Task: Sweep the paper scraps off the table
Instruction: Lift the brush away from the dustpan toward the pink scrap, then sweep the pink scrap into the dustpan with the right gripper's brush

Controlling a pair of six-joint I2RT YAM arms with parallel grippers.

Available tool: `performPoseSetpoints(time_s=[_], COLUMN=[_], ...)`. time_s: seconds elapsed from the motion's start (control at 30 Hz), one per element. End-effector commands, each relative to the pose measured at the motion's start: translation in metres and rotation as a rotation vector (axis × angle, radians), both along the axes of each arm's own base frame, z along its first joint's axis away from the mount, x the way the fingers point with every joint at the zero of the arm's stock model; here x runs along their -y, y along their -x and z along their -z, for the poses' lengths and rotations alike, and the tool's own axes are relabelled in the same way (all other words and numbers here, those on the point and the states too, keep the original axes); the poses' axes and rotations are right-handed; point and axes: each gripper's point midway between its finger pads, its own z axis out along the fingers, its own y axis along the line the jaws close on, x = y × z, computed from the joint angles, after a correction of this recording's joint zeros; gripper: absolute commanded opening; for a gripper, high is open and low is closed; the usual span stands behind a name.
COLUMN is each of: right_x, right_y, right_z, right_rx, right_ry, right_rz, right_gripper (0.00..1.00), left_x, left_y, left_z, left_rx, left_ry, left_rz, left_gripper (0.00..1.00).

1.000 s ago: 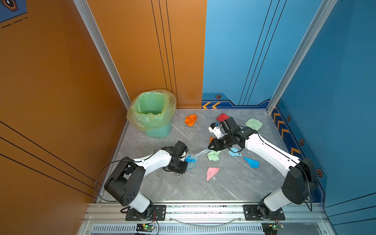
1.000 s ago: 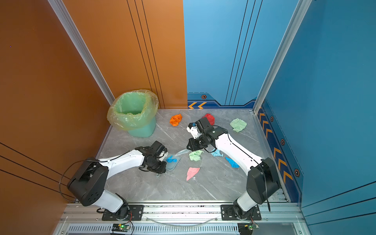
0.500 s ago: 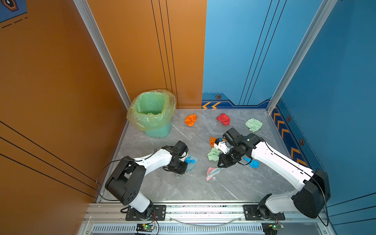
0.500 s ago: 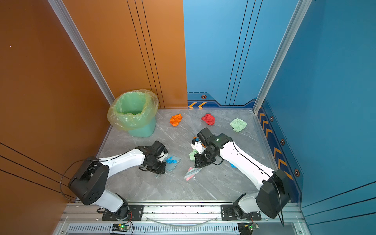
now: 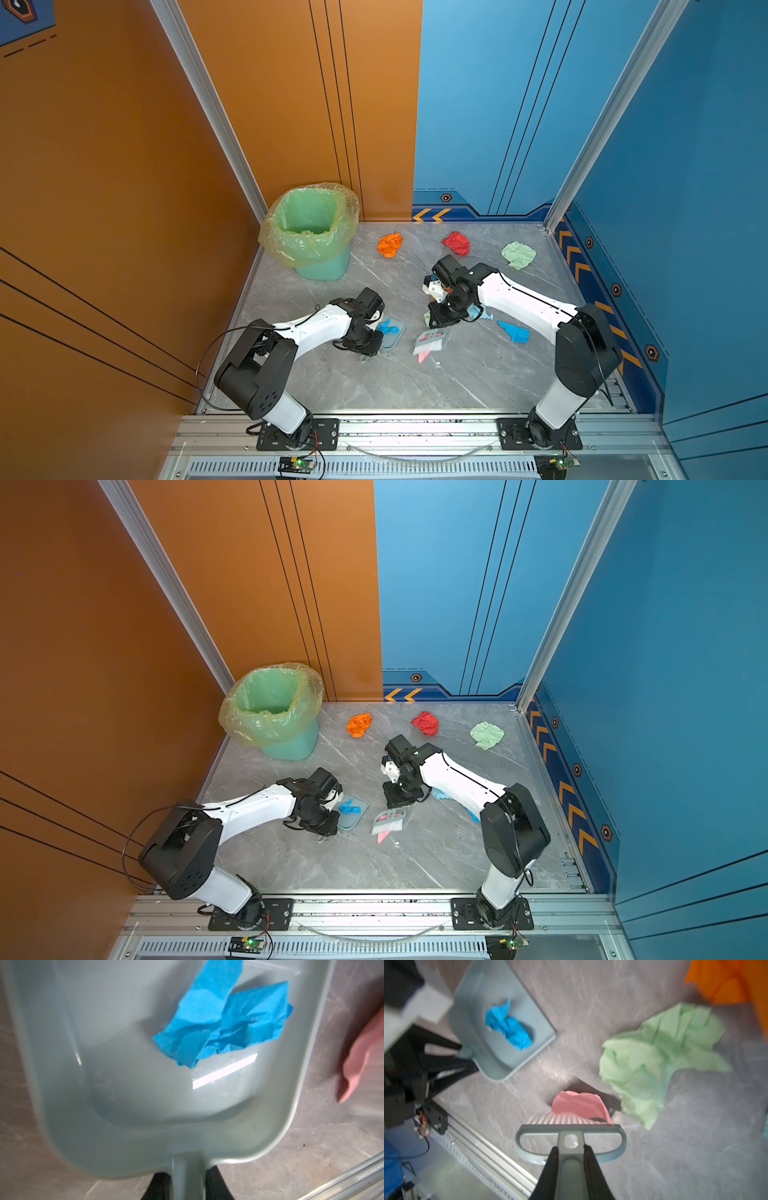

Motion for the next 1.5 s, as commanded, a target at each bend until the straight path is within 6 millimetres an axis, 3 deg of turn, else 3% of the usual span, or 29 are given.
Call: performPoseSetpoints(time_s=[0.0,0.17,0.33,0.53,0.7,1.13,1.27,1.47], right_x=[0.0,-0.01,-0.018,-0.024,-0.012,0.0,-0.009,-0.036], right_y=[-0.056,-0.105,-0.131,-0.117,-0.111,-0.098,-0.086,-0.051], right_z=[-0.012,-0.021,-0.031,-0.05,-0.06,-0.014,-0.008,-0.008], right_rx=[0.126,0.187,0.214,0.208,0.285,0.361,0.325,0.215], right_ry=[-0.017,-0.071,-0.116,-0.194,-0.2,0.139,0.143,0.055], right_rz=[0.102,0.155,0.178,0.168,0.238,0.234,0.188,0.067], right_gripper=[0.0,0.0,0.0,0.0,0.0,0.0,0.0,0.0], left_x=[-0.014,-0.013,-0.011,-0.006,0.0,0.011,0.012,0.012], left_y=[0.023,0.023,0.022,0.021,0.02,0.017,0.016,0.018], left_z=[0.008,0.006,0.006,0.008,0.007,0.005,0.006,0.011], left_rx=[-0.066,-0.058,-0.054,-0.062,-0.06,-0.052,-0.053,-0.067], left_ry=[-0.057,-0.055,-0.057,-0.056,-0.051,-0.046,-0.049,-0.06], left_rz=[-0.001,-0.002,0.003,0.016,0.035,0.061,0.06,0.065], left_gripper=[0.0,0.0,0.0,0.0,0.0,0.0,0.0,0.0])
